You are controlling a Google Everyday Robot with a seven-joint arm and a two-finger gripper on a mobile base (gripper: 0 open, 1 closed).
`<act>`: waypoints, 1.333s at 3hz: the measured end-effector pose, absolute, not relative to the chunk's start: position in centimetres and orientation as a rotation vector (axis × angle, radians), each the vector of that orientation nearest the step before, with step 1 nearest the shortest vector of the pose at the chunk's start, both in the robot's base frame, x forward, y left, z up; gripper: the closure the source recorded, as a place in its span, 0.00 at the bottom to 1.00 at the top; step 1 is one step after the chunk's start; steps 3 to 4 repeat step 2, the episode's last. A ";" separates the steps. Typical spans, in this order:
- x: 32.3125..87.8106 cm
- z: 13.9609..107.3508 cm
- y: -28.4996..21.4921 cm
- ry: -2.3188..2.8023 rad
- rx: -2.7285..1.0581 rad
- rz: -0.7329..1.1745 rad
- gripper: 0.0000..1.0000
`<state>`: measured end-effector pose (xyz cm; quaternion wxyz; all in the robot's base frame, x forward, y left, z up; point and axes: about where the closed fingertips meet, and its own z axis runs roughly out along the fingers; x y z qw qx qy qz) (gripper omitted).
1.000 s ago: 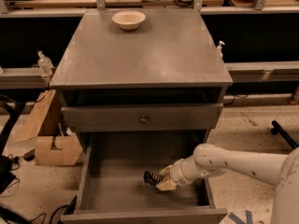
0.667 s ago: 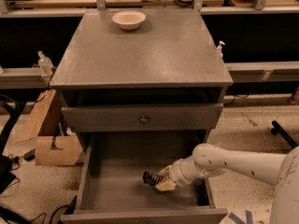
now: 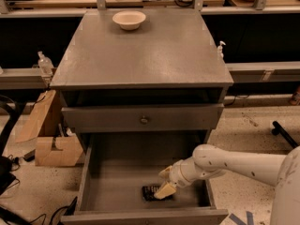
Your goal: Place rxbar chocolate into middle drawer
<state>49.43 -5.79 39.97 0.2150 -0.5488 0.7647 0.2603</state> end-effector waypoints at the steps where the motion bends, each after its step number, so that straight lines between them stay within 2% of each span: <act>1: 49.3 39.9 -5.7 2.120 -1.524 0.725 0.00; 4: 49.3 39.9 -5.7 2.120 -1.524 0.725 0.00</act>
Offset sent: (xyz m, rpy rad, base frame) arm -0.0008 0.0011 -0.0007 0.0008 0.0019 0.0020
